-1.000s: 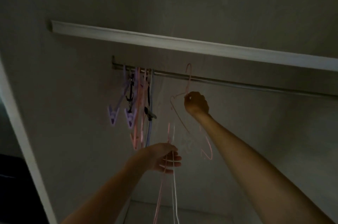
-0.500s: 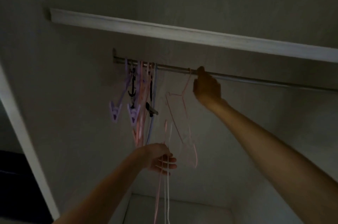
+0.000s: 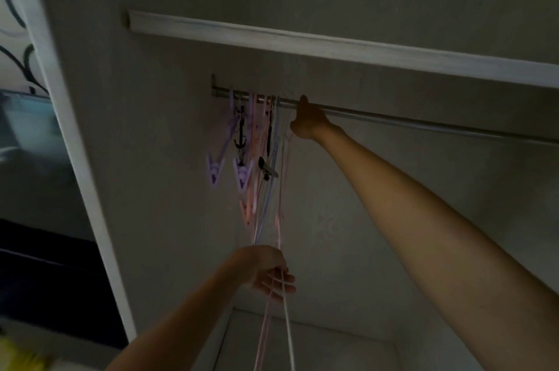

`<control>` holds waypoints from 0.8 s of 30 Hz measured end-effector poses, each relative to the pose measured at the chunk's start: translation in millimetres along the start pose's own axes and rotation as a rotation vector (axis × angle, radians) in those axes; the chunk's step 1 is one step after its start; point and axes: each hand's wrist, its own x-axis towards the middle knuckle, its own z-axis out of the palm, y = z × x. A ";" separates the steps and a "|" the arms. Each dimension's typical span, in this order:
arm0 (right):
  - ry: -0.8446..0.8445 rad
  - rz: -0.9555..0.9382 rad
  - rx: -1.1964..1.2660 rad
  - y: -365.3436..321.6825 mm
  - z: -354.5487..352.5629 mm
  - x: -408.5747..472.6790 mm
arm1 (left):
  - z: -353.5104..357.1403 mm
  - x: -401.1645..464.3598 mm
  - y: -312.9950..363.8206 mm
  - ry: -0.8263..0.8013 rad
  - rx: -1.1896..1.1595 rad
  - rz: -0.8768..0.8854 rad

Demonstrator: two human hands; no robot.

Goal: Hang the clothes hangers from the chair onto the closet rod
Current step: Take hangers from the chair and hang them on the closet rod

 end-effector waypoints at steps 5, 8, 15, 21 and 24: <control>-0.063 -0.026 0.067 -13.5 1.8 10.4 | -7.7 1.9 -0.2 0.041 -0.051 0.013; -0.116 -0.019 0.151 -13.0 2.0 12.4 | -7.6 -0.3 0.1 0.039 -0.067 0.016; 0.412 0.032 0.205 28.8 47.8 -57.3 | -3.3 0.0 -12.1 0.085 -0.094 0.072; -1.043 0.378 0.439 89.8 121.4 -138.5 | 12.6 -6.7 -33.4 0.116 -0.083 0.084; -1.075 0.357 0.605 106.5 147.1 -163.9 | 23.6 -8.6 -49.9 0.091 -0.010 0.051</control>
